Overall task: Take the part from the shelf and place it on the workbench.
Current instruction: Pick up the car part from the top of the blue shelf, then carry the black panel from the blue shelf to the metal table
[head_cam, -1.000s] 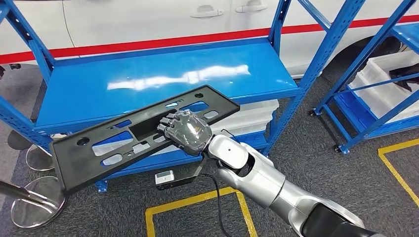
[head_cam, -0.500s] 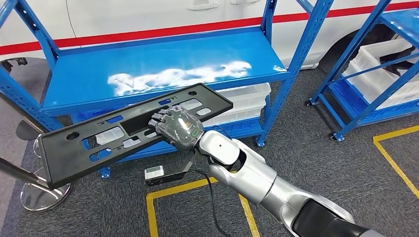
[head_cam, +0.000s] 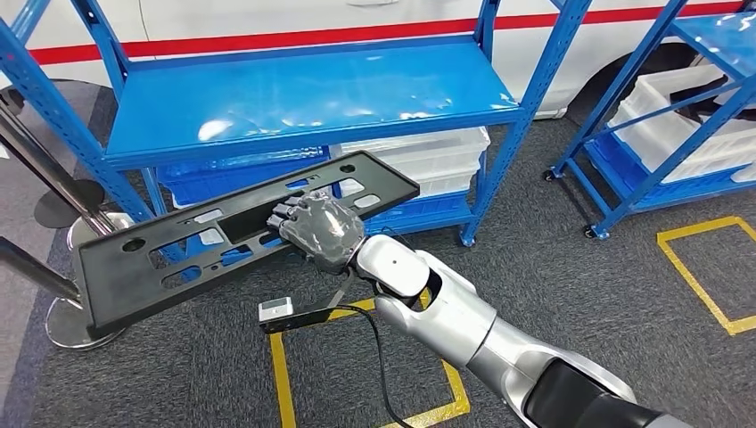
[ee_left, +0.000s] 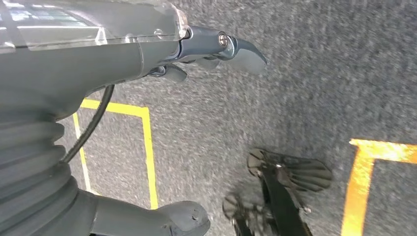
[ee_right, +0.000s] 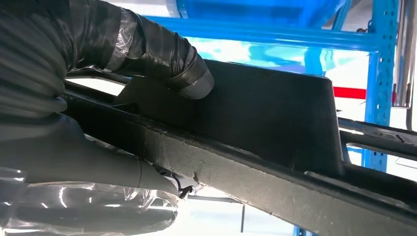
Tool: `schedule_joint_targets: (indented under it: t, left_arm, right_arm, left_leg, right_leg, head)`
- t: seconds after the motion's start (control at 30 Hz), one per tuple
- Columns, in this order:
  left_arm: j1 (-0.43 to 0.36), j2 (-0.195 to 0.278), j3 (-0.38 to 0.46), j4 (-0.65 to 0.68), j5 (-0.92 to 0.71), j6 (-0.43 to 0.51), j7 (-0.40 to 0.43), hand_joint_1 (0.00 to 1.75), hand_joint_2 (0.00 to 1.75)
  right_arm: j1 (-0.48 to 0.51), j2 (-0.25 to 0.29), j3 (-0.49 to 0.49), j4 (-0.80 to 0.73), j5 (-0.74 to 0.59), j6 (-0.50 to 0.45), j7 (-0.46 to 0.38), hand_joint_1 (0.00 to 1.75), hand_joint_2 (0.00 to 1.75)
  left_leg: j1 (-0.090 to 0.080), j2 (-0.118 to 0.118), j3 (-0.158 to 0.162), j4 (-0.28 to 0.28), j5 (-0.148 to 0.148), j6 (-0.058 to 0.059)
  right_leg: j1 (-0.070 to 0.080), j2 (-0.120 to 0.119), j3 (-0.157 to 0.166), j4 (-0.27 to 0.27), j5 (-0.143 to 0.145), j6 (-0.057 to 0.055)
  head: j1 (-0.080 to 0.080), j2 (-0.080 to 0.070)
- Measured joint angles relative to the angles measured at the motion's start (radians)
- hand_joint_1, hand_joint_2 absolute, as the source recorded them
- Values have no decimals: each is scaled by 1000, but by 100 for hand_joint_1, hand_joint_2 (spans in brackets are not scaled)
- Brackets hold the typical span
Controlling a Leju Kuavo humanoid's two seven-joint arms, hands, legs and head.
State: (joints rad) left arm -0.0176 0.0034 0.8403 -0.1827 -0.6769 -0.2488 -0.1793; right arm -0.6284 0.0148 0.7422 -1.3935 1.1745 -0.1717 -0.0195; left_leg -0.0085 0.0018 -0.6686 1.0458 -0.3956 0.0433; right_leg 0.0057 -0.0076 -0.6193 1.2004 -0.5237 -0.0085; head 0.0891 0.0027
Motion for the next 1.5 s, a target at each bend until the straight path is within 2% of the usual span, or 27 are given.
schedule_joint_targets:
  t: [0.07, 0.1, 0.17, 0.2, 0.23, 0.33, 0.37, 0.43, 0.47, 0.53, 0.6, 0.7, 0.73, 0.8, 0.87, 0.9, 0.93, 1.0, 1.07, 1.13, 1.2, 1.23, 1.33, 1.37, 1.4, 1.43, 1.5]
  left_arm:
    - [0, -3, 0, -1, -2, 1, 0, 0, 175]
    - [0, -5, 0, -1, -3, 1, 0, 0, 175]
    - [1, -2, 1, -1, -6, 1, 0, 0, 175]
    - [1, -1, 1, -1, -8, 1, 0, 0, 175]
    - [2, 1, 1, -1, -9, 1, 0, 0, 175]
    - [5, 3, 0, -1, -11, 2, 0, 0, 175]
    - [5, 5, 0, -1, -11, 3, 0, 0, 175]
    - [4, 7, 0, -2, -13, 4, 0, 0, 175]
    - [4, 8, 0, -2, -14, 4, 0, 0, 175]
    - [2, 10, 0, -2, -17, 4, 0, 0, 175]
    - [0, 11, 0, -2, -21, 4, 0, 0, 175]
    - [1, 11, 0, -2, -25, 6, 1, 0, 175]
    - [2, 11, 0, -2, -26, 8, 1, 0, 175]
    - [1, 10, 0, -2, -30, 11, 1, 0, 175]
    - [1, 8, 1, -2, -33, 15, 2, 0, 175]
    - [1, 6, 1, -2, -33, 17, 1, 0, 175]
    - [2, 5, 2, -2, -33, 19, 1, 0, 175]
    - [2, 3, 3, -2, -33, 20, 1, 0, 175]
    - [1, -2, 5, -2, -32, 21, 2, 0, 175]
    - [-1, -5, 7, -2, -32, 21, 5, 0, 175]
    - [-1, -5, 10, -2, -32, 21, 11, 0, 175]
    - [-1, -5, 12, -2, -32, 22, 14, 0, 175]
    - [0, -5, 18, -2, -31, 24, 22, 0, 175]
    - [0, -5, 19, -2, -31, 24, 23, 0, 175]
    - [-1, -5, 20, -2, -31, 25, 24, 0, 175]
    - [-2, -5, 20, -2, -31, 26, 25, 0, 175]
    - [-3, -4, 20, -2, -32, 26, 27, 0, 175]
  right_arm:
    - [-3, 6, -3, -1, 1, 0, 1, 175, 175]
    - [-6, 9, -4, -2, 2, 0, 1, 175, 175]
    - [-11, 12, -7, 0, 4, 2, 2, 175, 175]
    - [-14, 14, -8, 1, 6, 4, 2, 175, 175]
    - [-15, 16, -9, 3, 8, 5, 3, 175, 175]
    - [-17, 25, -13, 6, 12, 12, 6, 175, 175]
    - [-17, 27, -14, 6, 13, 14, 7, 175, 175]
    - [-16, 29, -16, 7, 16, 21, 10, 175, 175]
    - [-16, 29, -18, 7, 17, 23, 10, 175, 175]
    - [-16, 31, -23, 6, 21, 25, 10, 175, 175]
    - [-14, 35, -29, 5, 25, 26, 10, 175, 175]
    - [-10, 35, -37, 5, 30, 28, 10, 175, 175]
    - [-9, 34, -41, 4, 30, 31, 10, 175, 175]
    - [-6, 26, -53, -2, 24, 41, 8, 175, 175]
    - [-3, 10, -68, -15, 8, 59, 0, 175, 175]
    - [-1, -1, -76, -23, -2, 68, -7, 175, 175]
    - [1, -13, -83, -31, -13, 78, -15, 175, 175]
    - [1, -33, -98, -46, -31, 92, -27, 175, 175]
    - [0, -45, -111, -62, -42, 99, -34, 175, 175]
    - [-3, -55, -123, -72, -48, 103, -38, 175, 175]
    - [-7, -62, -130, -75, -49, 107, -40, 175, 175]
    - [-8, -64, -131, -76, -50, 109, -41, 175, 175]
    - [-11, -65, -132, -75, -53, 113, -42, 175, 175]
    - [-11, -66, -132, -74, -55, 114, -42, 175, 175]
    - [-11, -66, -132, -73, -57, 114, -42, 175, 175]
    - [-11, -67, -132, -71, -58, 115, -43, 175, 175]
    - [-12, -67, -133, -70, -59, 115, -43, 175, 175]
  left_leg:
    - [-5, 0, -12, -5, 22, -3]
    - [-3, 2, -14, -10, 33, -7]
    - [-2, 2, -15, -23, 54, -14]
    - [-2, 2, -19, -23, 48, -19]
    - [-2, 0, -26, -8, 22, -23]
    - [10, -2, -62, 145, -123, -43]
    - [16, -2, -68, 203, -145, -52]
    - [28, -1, -45, 249, -120, -70]
    - [35, -1, -12, 224, -90, -79]
    - [43, -2, 78, 104, -87, -98]
    - [40, -6, 128, 19, -122, -92]
    - [36, -5, 120, 9, -114, -58]
    - [36, -2, 113, 8, -105, -47]
    - [37, 2, 91, 6, -84, -30]
    - [33, 2, 65, 6, -64, -25]
    - [31, 2, 52, 7, -54, -24]
    - [28, 2, 40, 7, -45, -24]
    - [25, 1, 21, 8, -29, -25]
    - [23, 1, 11, 4, -14, -32]
    - [28, 1, 9, -8, 6, -44]
    - [30, 0, 7, -20, 17, -56]
    - [29, -1, 0, -10, 1, -60]
    - [28, -2, -41, 130, -125, -65]
    - [28, -2, -53, 193, -158, -68]
    - [29, -2, -57, 239, -171, -71]
    - [29, -2, -47, 257, -163, -74]
    - [30, -2, 20, 194, -116, -76]
  right_leg:
    - [22, -3, 100, -142, -8, -34]
    - [29, -5, 123, -181, -16, -43]
    - [30, -9, 123, -209, 7, -50]
    - [26, -10, 119, -222, 25, -54]
    - [22, -11, 111, -234, 44, -58]
    - [13, -12, 67, -241, 90, -54]
    - [10, -12, 49, -236, 101, -48]
    - [0, -13, 8, -219, 120, -35]
    - [-7, -14, -13, -207, 127, -27]
    - [-16, -14, -54, -175, 137, -12]
    - [-15, -14, -79, -155, 149, 0]
    - [-17, -12, -90, -152, 161, 16]
    - [-19, -9, -96, -138, 141, 21]
    - [-22, -5, -120, -53, 49, 30]
    - [-21, -3, -142, 70, -31, 33]
    - [-20, -3, -140, 108, -40, 31]
    - [-19, -2, -122, 112, -27, 28]
    - [-12, 2, -38, 19, 19, 12]
    - [-4, 7, 55, -118, 21, -6]
    - [4, 8, 87, -182, 16, -13]
    - [5, 5, 83, -201, 42, -17]
    - [2, 2, 80, -212, 55, -23]
    - [-2, -4, 55, -223, 85, -37]
    - [-1, -5, 41, -215, 91, -37]
    - [-1, -5, 25, -206, 96, -37]
    - [-1, -6, 7, -194, 101, -35]
    - [-3, -7, -30, -168, 110, -29]
  head:
    - [0, 0]
    - [0, 0]
    - [0, 0]
    - [0, 0]
    - [0, 0]
    - [0, 0]
    - [0, 0]
    - [0, 0]
    - [0, 0]
    - [-1, 0]
    - [-1, 0]
    - [0, 0]
    - [0, 0]
    - [0, 0]
    - [0, 0]
    - [0, 0]
    - [0, 0]
    - [0, 0]
    - [0, 0]
    - [0, 0]
    - [0, 0]
    - [0, 0]
    - [0, 0]
    - [0, 0]
    - [0, 0]
    - [0, 0]
    - [0, 0]
